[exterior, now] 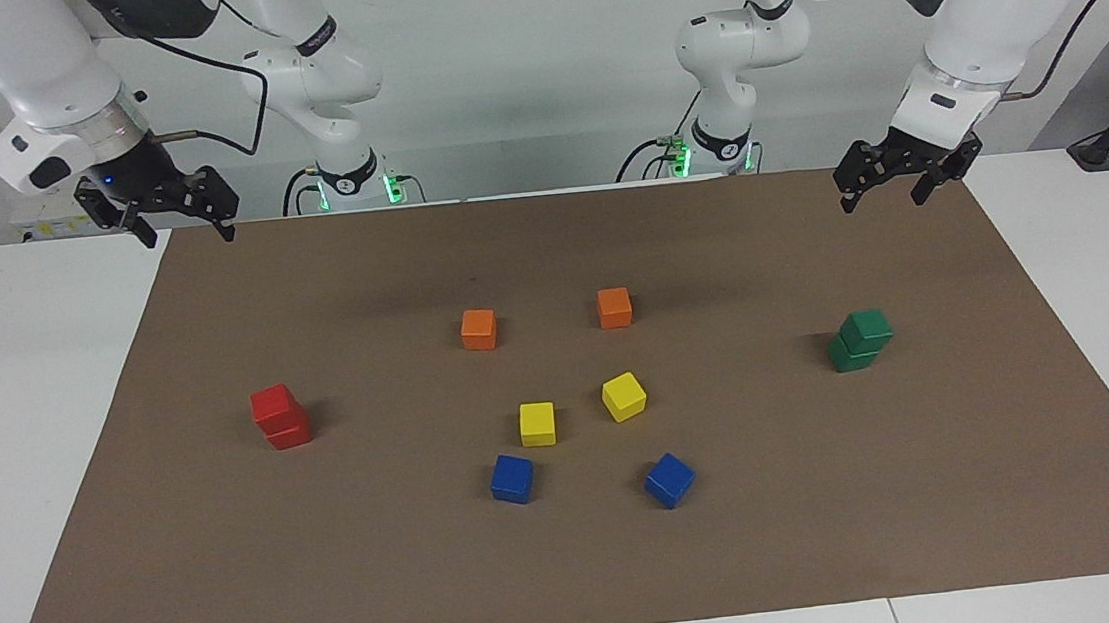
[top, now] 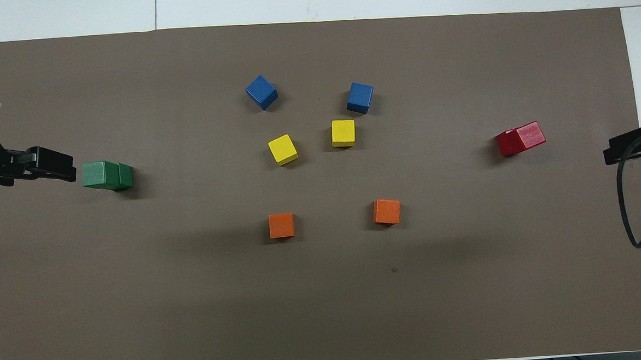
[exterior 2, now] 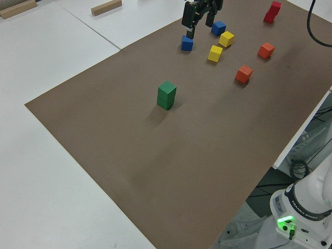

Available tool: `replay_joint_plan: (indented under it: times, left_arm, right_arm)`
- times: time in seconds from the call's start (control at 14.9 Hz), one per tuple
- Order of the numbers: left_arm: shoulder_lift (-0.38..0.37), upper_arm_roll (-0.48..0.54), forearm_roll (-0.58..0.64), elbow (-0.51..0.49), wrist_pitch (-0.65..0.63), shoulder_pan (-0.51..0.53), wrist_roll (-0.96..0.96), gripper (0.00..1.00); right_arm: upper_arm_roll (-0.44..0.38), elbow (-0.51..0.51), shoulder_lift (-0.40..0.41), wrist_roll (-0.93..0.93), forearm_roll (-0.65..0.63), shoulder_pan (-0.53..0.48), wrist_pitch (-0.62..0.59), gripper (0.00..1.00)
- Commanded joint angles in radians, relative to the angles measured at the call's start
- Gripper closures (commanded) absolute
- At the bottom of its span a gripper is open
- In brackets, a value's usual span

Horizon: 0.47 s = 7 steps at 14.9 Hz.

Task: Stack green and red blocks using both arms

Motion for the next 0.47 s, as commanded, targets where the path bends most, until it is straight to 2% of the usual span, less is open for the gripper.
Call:
replay_joint_plan:
  times: [0.0, 0.4]
  left_arm:
    - [-0.019, 0.0, 0.008, -0.019, -0.006, 0.0, -0.005, 0.0]
    - [-0.019, 0.0, 0.008, -0.019, -0.006, 0.0, -0.005, 0.0]
  right_arm:
    - [0.0, -0.037, -0.029, -0.019, -0.026, -0.006, 0.028, 0.0]
    - [0.001, -0.037, -0.029, -0.012, -0.023, -0.006, 0.028, 0.0]
